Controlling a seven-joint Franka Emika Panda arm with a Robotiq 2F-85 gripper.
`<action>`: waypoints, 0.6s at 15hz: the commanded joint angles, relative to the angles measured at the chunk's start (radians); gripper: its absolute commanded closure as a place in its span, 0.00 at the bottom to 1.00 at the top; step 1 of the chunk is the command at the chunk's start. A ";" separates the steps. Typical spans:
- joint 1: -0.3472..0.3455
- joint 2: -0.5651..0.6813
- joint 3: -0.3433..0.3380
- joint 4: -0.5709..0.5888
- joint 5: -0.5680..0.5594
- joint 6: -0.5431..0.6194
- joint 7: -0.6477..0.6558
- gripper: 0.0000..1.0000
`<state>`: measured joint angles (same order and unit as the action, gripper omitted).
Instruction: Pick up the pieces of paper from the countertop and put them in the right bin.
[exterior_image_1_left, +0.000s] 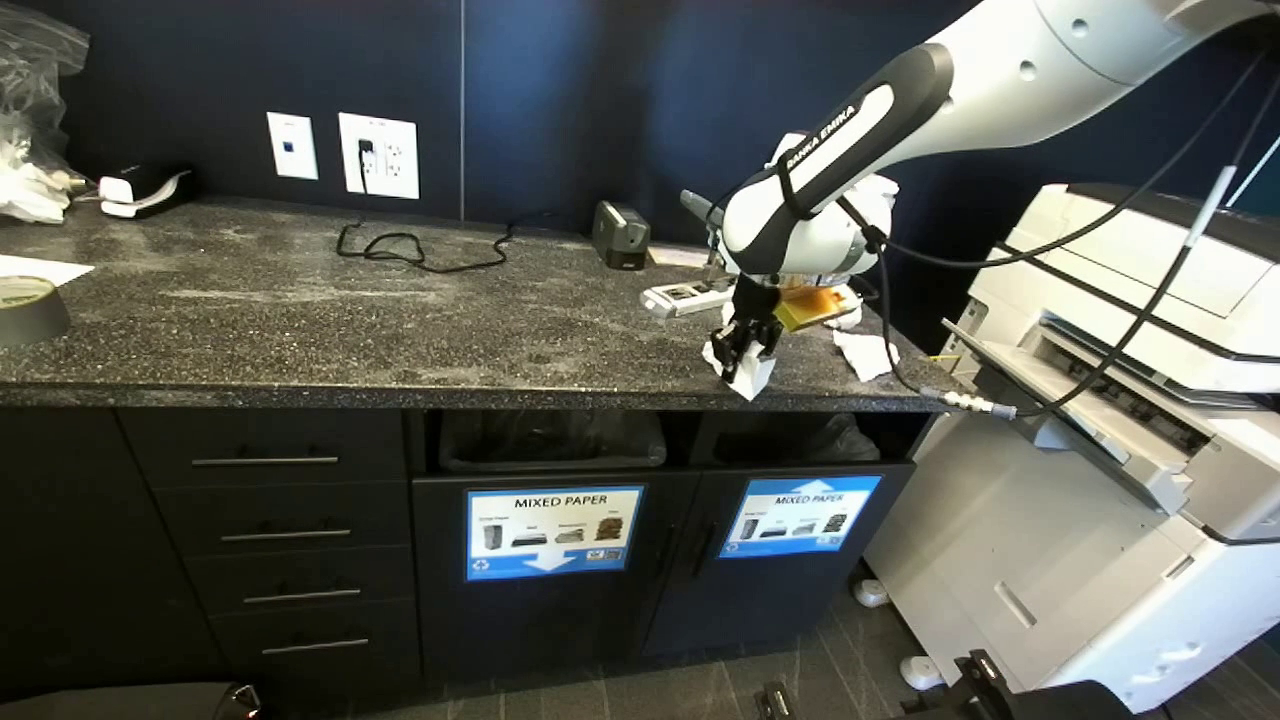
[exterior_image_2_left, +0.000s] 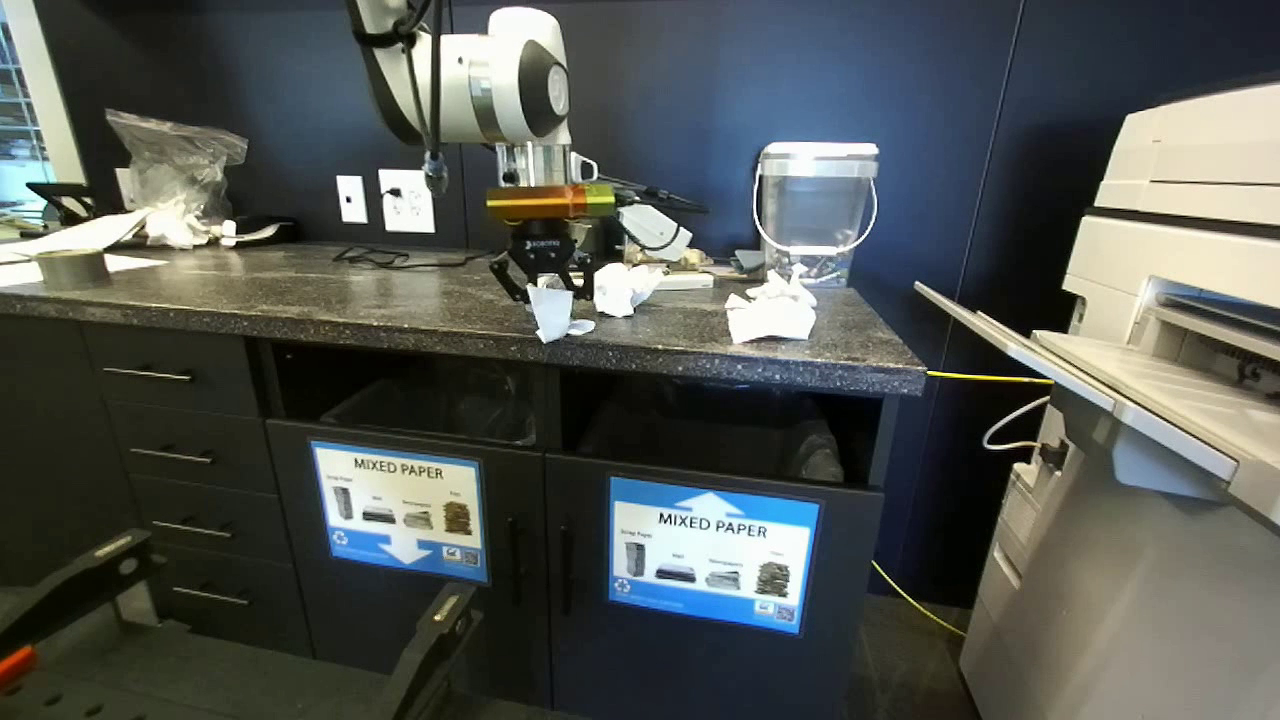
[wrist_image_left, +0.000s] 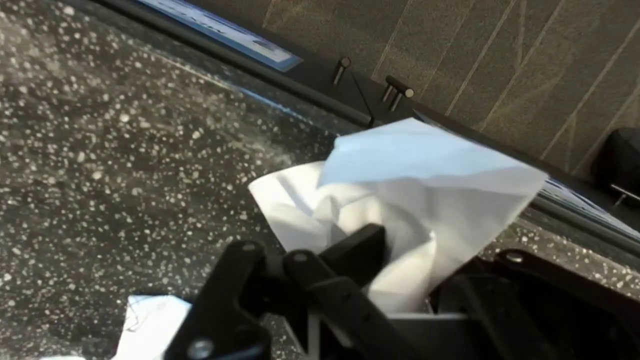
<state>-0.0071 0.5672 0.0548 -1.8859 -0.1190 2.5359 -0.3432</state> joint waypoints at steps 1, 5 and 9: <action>0.011 -0.015 -0.042 -0.068 -0.050 -0.007 0.058 0.81; -0.003 -0.029 -0.073 -0.154 -0.062 0.012 0.093 0.83; -0.030 -0.021 -0.091 -0.225 -0.047 0.031 0.107 0.81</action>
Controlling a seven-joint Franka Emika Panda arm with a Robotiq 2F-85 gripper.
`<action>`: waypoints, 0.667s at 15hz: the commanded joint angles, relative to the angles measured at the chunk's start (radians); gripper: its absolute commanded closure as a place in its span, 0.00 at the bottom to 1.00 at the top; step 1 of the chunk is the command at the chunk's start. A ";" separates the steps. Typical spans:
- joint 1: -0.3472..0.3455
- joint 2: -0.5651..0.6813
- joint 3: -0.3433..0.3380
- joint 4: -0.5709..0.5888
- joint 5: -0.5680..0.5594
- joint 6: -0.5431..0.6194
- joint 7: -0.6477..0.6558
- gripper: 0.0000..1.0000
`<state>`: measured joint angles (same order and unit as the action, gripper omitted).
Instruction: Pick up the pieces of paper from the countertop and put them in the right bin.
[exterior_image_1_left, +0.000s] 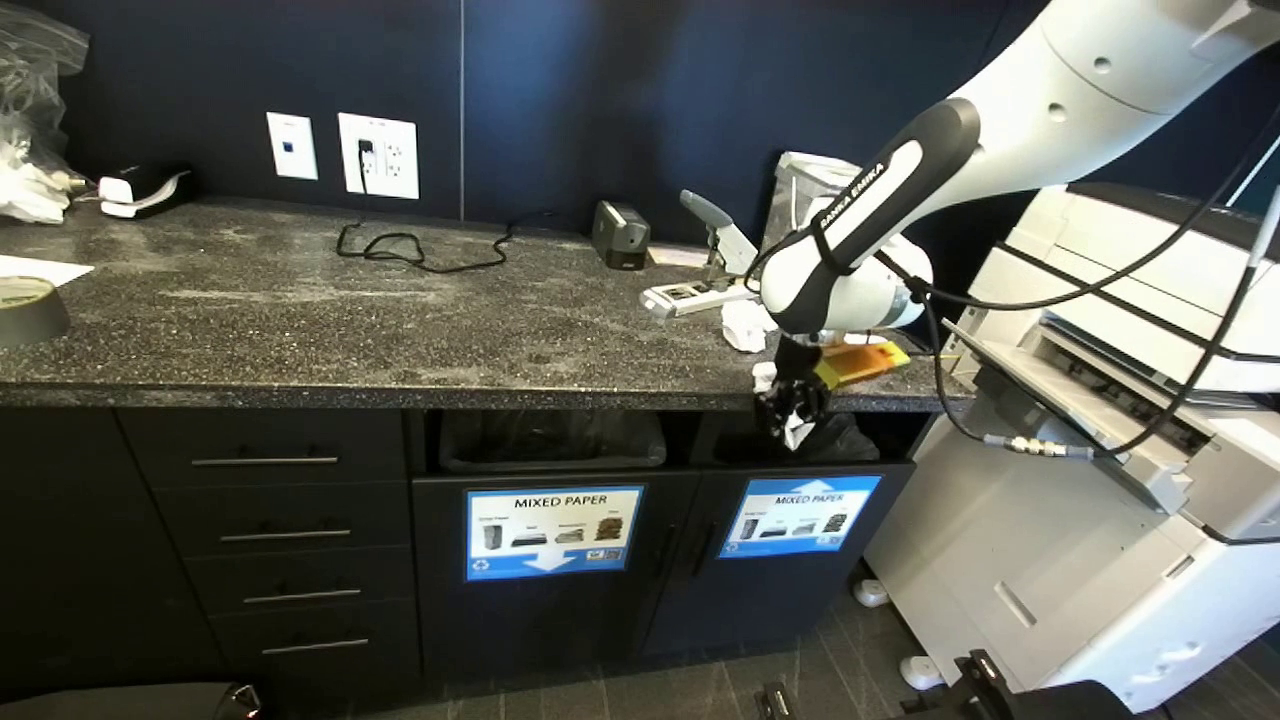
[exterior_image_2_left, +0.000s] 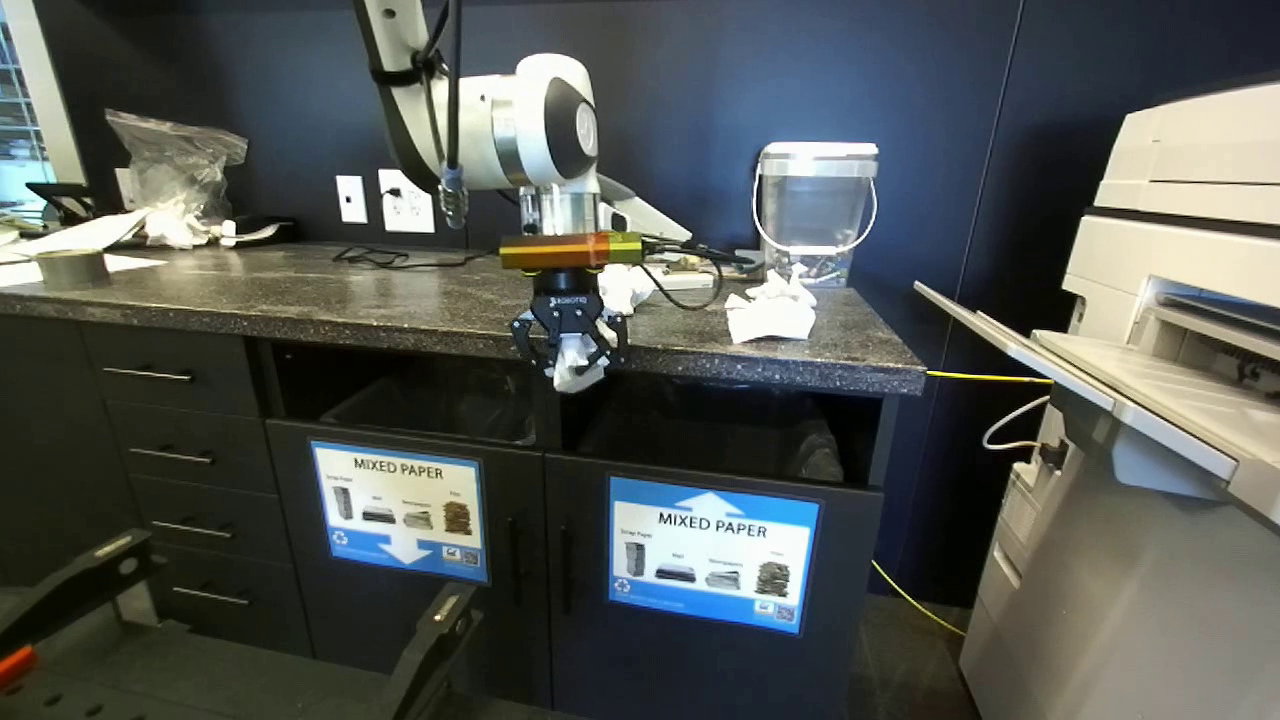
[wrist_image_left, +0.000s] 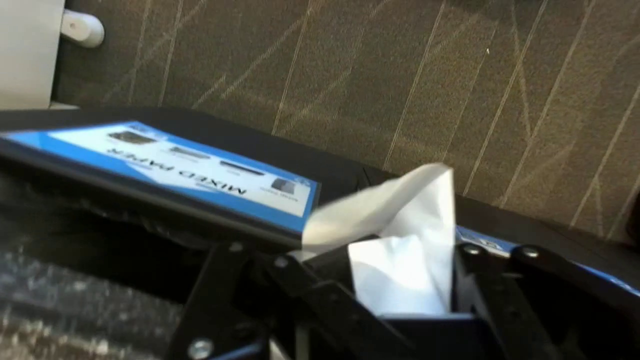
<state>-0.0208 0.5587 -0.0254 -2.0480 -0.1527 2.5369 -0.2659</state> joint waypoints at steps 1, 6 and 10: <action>-0.027 -0.009 -0.013 -0.077 -0.008 0.033 0.029 0.82; -0.073 0.007 -0.012 -0.133 0.021 0.132 0.054 0.82; -0.107 0.036 -0.001 -0.155 0.058 0.234 0.067 0.83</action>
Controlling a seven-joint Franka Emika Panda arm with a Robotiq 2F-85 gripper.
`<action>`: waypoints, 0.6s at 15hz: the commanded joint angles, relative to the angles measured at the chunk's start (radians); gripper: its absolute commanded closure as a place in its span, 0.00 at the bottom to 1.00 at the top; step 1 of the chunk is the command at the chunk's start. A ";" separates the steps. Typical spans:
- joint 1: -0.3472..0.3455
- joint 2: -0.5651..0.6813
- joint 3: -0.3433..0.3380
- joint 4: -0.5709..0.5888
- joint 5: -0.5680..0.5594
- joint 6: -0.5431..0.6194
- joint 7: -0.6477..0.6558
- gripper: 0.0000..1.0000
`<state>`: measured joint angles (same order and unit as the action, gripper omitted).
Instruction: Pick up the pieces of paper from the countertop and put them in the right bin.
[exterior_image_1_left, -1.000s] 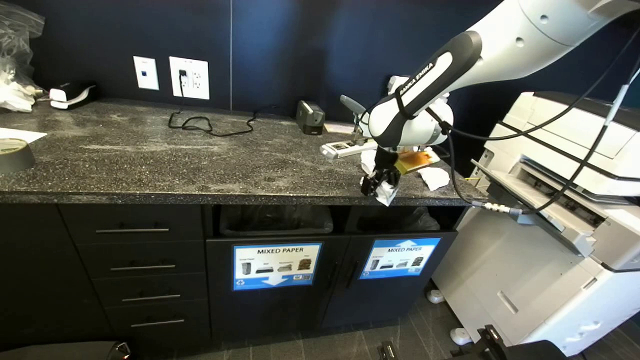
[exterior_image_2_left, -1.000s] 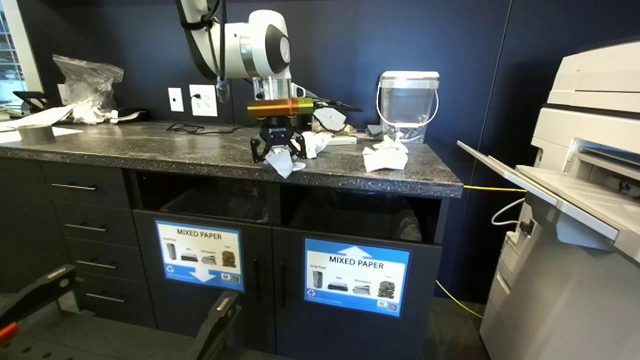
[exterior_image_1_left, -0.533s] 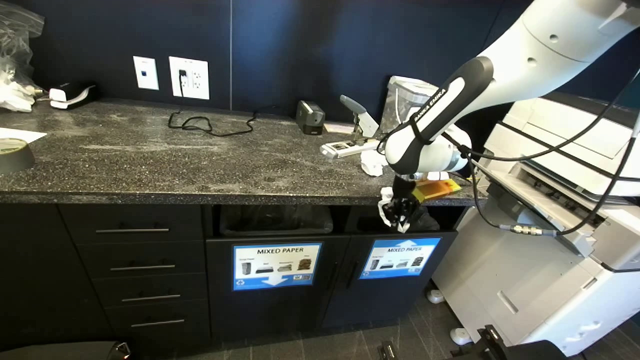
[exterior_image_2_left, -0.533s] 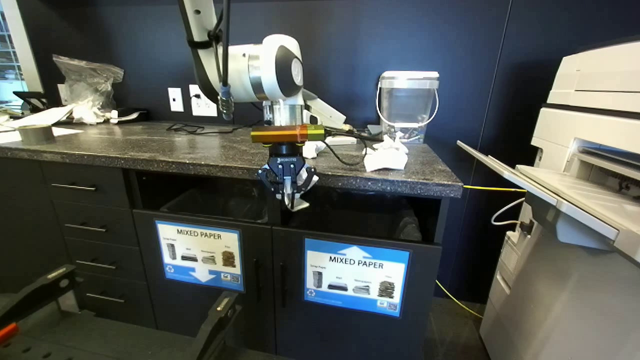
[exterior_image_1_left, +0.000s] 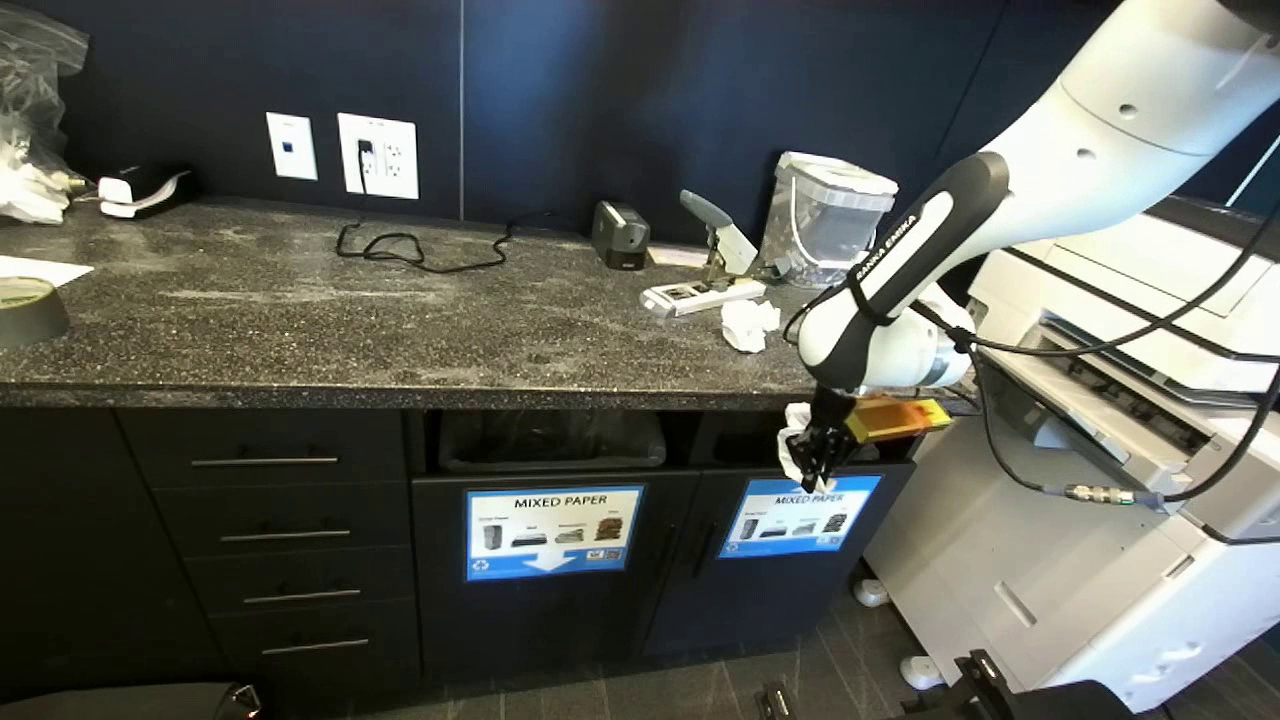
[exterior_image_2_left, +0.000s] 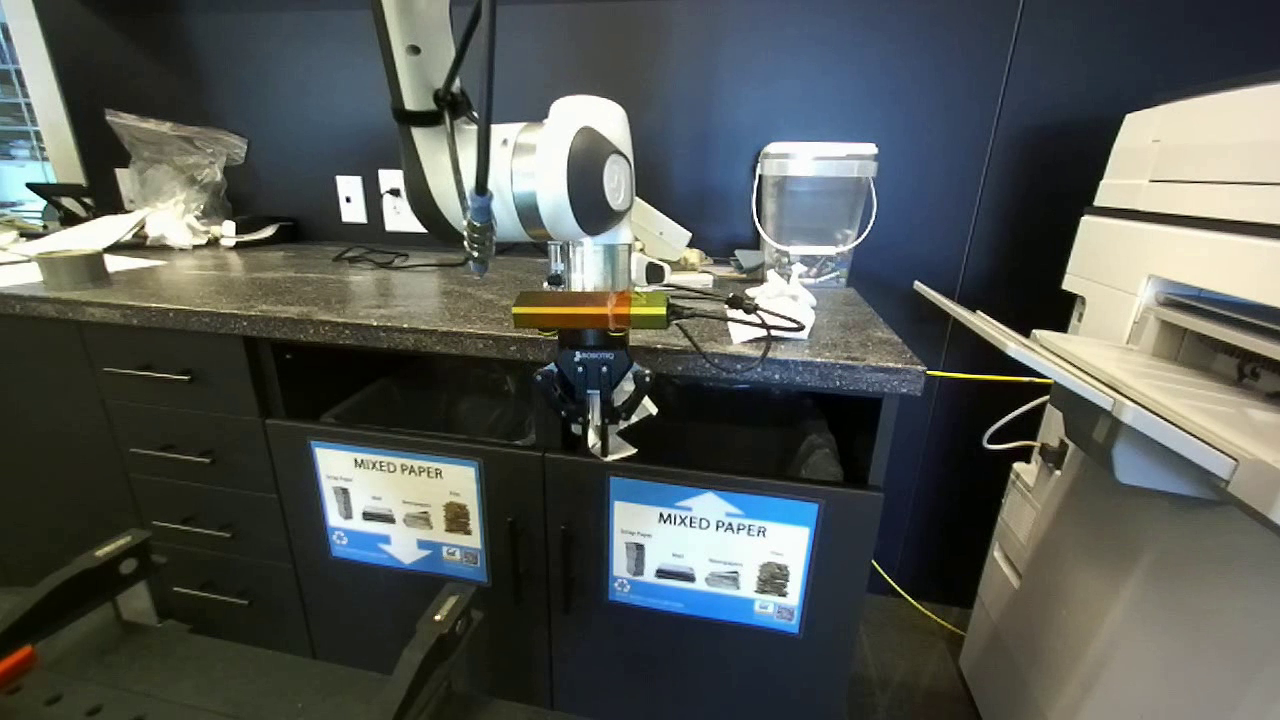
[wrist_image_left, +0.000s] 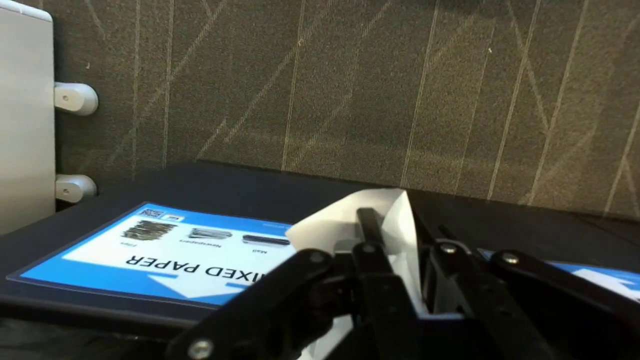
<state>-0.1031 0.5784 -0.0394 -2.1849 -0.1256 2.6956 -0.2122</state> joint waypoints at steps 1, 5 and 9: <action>-0.030 0.029 0.016 -0.020 0.039 0.095 0.016 0.82; -0.040 0.095 0.023 -0.012 0.066 0.192 0.033 0.82; -0.045 0.176 0.025 0.028 0.088 0.345 0.078 0.83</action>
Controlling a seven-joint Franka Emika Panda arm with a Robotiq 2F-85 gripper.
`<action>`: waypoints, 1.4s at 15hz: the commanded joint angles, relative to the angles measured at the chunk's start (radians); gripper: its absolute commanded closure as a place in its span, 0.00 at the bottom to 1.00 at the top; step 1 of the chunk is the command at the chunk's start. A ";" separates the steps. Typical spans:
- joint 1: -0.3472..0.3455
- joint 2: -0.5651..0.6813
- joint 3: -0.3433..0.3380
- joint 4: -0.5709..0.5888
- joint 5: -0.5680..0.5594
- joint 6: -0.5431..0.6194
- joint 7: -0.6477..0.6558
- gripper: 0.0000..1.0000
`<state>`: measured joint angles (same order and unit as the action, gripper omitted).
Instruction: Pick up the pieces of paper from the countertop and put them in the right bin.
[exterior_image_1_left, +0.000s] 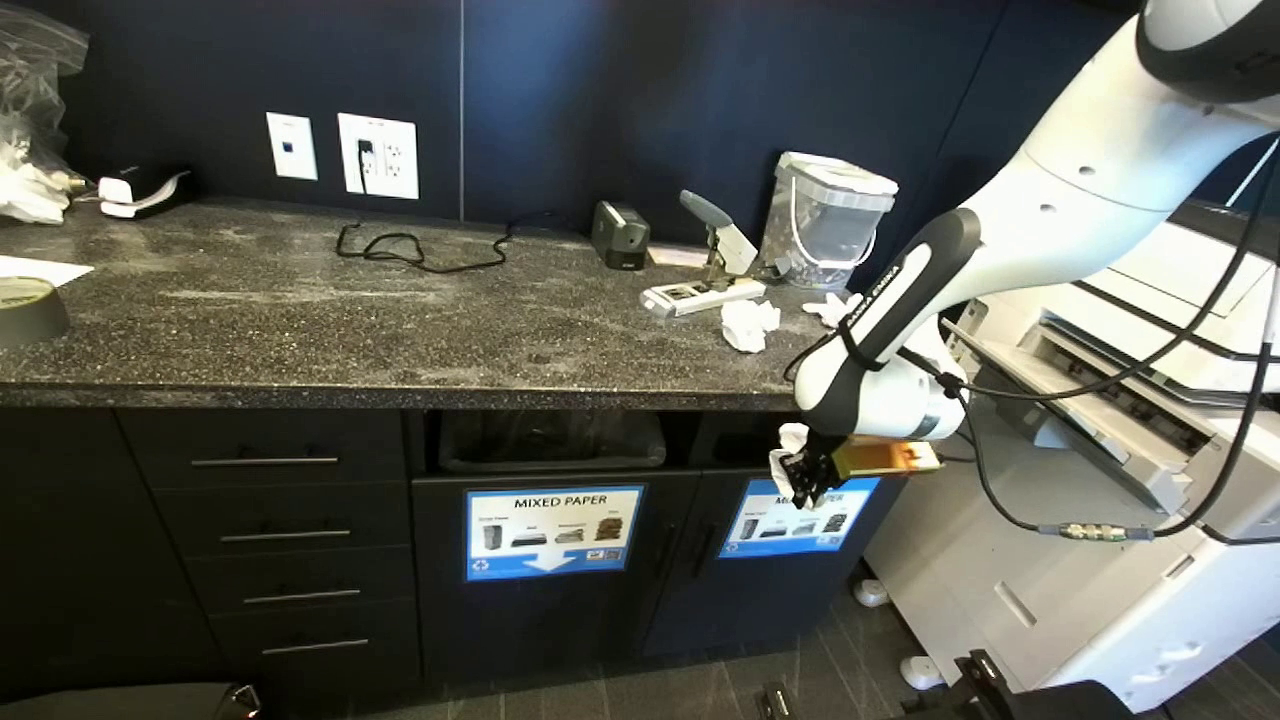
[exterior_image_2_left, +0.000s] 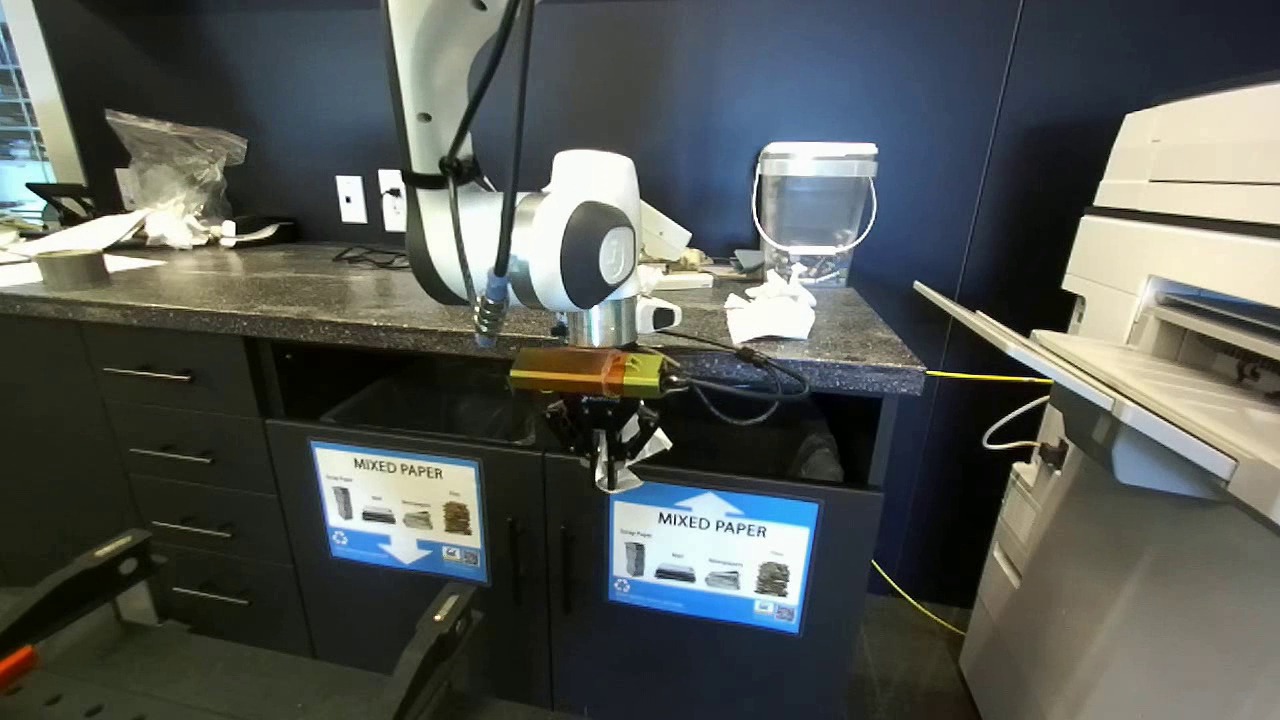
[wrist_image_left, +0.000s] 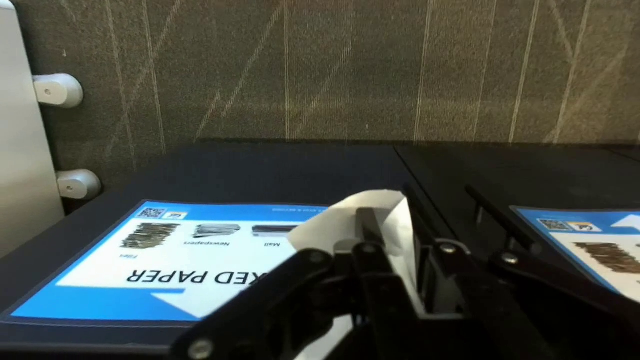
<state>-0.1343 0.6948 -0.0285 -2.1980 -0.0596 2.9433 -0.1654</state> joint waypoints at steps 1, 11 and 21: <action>-0.013 0.081 0.015 0.054 0.026 0.128 0.043 0.82; 0.005 0.278 -0.004 0.265 0.079 0.337 0.176 0.82; 0.001 0.333 0.007 0.299 0.186 0.475 0.301 0.83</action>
<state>-0.1314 0.9682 -0.0225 -1.9719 0.0811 3.3135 0.0951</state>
